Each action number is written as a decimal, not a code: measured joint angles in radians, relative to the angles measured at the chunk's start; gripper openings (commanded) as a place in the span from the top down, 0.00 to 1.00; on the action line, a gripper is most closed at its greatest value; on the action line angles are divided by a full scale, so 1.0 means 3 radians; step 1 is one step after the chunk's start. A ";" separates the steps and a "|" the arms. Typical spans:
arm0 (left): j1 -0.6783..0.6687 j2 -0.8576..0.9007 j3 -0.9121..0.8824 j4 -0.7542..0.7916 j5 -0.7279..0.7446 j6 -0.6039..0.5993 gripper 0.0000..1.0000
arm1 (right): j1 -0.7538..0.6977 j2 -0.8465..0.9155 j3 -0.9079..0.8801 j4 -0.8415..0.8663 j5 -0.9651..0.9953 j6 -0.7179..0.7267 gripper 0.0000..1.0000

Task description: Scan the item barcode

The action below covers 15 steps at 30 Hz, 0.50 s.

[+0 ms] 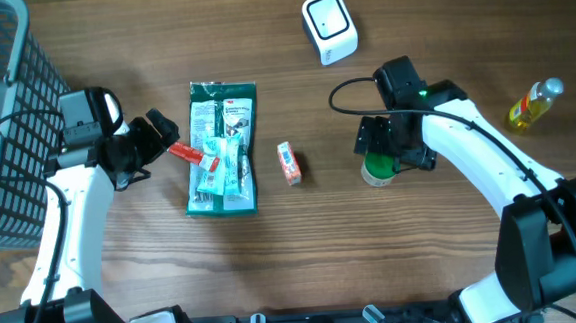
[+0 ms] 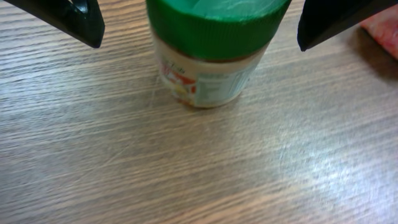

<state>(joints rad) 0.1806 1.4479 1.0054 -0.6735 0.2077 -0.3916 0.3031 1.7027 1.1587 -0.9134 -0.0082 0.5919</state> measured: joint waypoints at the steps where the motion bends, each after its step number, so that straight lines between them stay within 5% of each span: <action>1: 0.0000 0.0001 0.0000 0.0000 0.0000 0.0000 0.00 | 0.0009 0.0000 0.0000 -0.0004 -0.0025 -0.0010 0.01; 15: 0.0000 0.0000 0.0000 0.0000 -0.0001 -0.0001 0.00 | 0.0034 0.0000 -0.0139 0.0156 -0.0070 0.0017 0.08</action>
<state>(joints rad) 0.1806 1.4479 1.0054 -0.6735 0.2073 -0.3920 0.3134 1.7027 1.1172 -0.8665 -0.0292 0.5968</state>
